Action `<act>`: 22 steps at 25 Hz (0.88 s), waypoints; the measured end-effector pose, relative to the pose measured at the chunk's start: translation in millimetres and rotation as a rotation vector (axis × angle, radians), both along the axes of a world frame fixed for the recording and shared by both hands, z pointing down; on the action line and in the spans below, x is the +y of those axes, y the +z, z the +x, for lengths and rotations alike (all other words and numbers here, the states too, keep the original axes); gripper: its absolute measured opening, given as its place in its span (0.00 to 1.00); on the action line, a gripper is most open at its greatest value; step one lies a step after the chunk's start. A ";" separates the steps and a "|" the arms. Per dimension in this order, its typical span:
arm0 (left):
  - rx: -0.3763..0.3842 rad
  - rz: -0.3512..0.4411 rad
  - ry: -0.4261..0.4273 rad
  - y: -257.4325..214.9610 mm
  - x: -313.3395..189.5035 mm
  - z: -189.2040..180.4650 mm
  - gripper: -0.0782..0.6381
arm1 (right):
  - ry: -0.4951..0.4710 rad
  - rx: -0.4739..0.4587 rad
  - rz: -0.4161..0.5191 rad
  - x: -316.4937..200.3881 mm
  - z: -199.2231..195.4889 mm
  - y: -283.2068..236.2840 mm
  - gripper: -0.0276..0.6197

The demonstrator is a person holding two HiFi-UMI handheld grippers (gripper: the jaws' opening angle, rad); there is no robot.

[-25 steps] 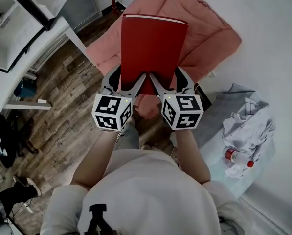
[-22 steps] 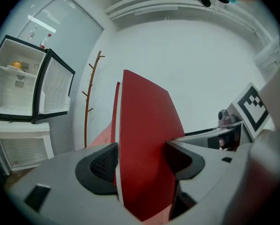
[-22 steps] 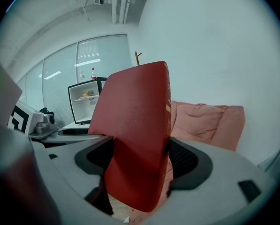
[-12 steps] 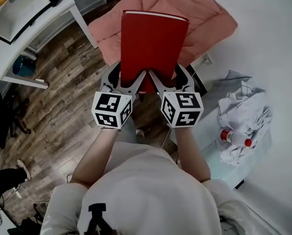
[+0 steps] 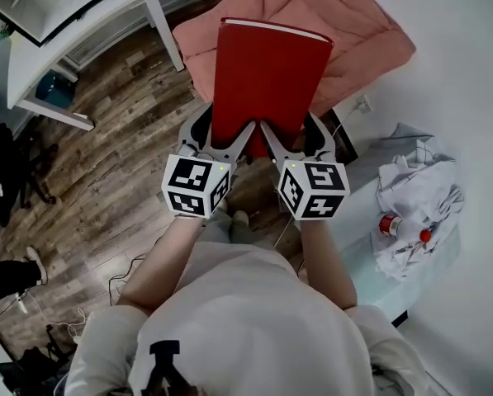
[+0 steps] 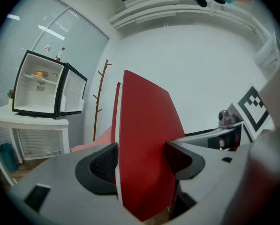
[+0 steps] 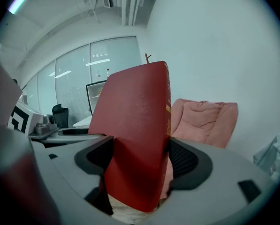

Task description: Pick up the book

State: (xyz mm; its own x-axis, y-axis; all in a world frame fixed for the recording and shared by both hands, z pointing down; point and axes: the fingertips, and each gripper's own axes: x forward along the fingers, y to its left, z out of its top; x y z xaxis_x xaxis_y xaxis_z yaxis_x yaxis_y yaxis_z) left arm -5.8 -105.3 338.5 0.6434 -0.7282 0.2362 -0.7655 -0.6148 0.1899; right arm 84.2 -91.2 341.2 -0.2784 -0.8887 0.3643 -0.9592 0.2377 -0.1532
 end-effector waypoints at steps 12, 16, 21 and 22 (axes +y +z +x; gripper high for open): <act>0.011 0.013 -0.044 2.6 49.0 -16.8 0.54 | -0.041 -0.010 0.003 45.2 -15.6 3.4 0.61; 0.026 0.013 -0.032 4.4 69.4 -15.0 0.54 | -0.027 0.001 0.002 67.2 -13.9 4.2 0.61; 0.030 0.016 -0.023 6.2 101.2 -24.6 0.54 | -0.020 -0.004 0.001 99.5 -23.5 6.4 0.61; 0.028 0.017 -0.018 6.1 109.9 -28.7 0.54 | -0.013 -0.008 0.002 108.7 -27.6 6.5 0.61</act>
State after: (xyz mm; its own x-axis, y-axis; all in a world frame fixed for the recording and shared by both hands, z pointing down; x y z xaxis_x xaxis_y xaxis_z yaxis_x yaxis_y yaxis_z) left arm -34.5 4.6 344.5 0.6366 -0.7433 0.2055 -0.7708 -0.6047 0.2006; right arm 56.6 17.5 347.7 -0.2933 -0.8855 0.3604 -0.9546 0.2509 -0.1603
